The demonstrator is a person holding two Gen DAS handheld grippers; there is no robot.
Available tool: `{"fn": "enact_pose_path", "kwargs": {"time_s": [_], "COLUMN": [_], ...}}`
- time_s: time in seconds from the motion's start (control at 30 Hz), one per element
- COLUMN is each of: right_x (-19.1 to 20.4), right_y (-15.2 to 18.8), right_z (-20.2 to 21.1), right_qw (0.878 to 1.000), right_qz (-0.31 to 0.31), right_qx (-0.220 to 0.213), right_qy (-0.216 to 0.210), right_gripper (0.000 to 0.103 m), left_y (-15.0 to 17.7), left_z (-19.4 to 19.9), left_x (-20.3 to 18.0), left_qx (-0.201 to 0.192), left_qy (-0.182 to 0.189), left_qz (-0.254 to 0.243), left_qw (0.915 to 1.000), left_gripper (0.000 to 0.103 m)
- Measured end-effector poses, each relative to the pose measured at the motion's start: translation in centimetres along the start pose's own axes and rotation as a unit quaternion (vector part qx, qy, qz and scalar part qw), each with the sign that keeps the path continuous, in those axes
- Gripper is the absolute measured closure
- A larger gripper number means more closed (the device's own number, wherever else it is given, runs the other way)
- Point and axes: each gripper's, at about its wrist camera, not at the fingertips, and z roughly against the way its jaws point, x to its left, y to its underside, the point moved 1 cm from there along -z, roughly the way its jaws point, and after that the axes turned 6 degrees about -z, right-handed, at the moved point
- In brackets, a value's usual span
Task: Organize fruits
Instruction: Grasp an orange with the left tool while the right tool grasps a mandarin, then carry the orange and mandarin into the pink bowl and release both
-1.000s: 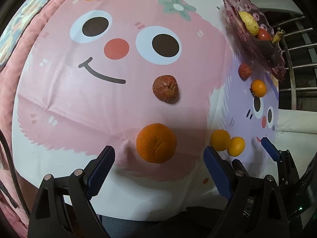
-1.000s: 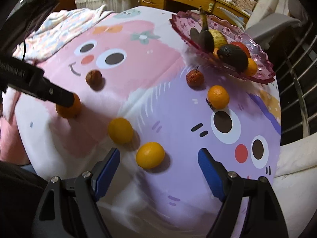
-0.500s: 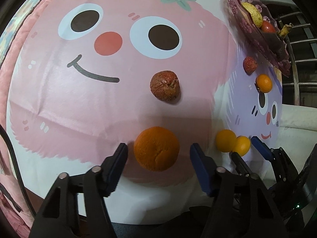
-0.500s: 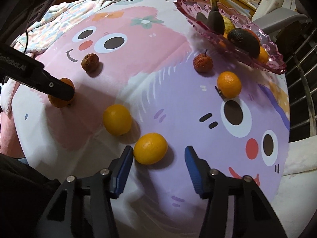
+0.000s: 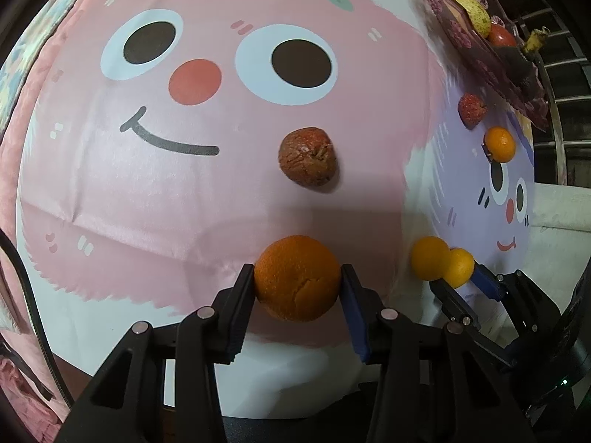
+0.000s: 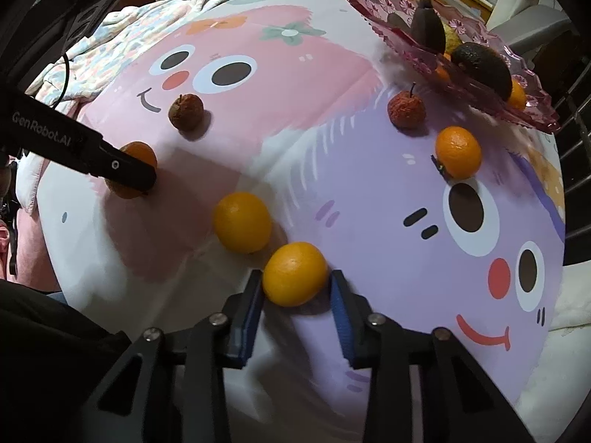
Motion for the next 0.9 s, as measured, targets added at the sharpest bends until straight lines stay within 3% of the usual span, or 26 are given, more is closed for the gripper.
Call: {"fn": "enact_pose_path", "kwargs": {"time_s": [0.2,0.43,0.9], "right_x": [-0.3,-1.1,-5.5], "right_y": [-0.1,-1.3,-6.1], "right_z": [0.1,1.5,6.1], "right_qw": [1.0,0.999,0.986], "right_qz": [-0.012,-0.029,-0.096], "right_qx": [0.001,-0.029,-0.132], "right_qy": [-0.008,-0.022,-0.02], "right_gripper": [0.071,0.071,0.071], "left_y": [-0.2,-1.9,-9.4], "left_z": [1.0,3.7,9.6], "left_x": [-1.3,-3.8,-8.4], "left_qx": [-0.019,-0.061,-0.185], "left_qy": [-0.004,0.006,0.036], "left_qz": [-0.028,-0.063,-0.116], "left_qw": [0.9994,0.9961,0.9753], "left_gripper": [0.06,0.06,0.06]}}
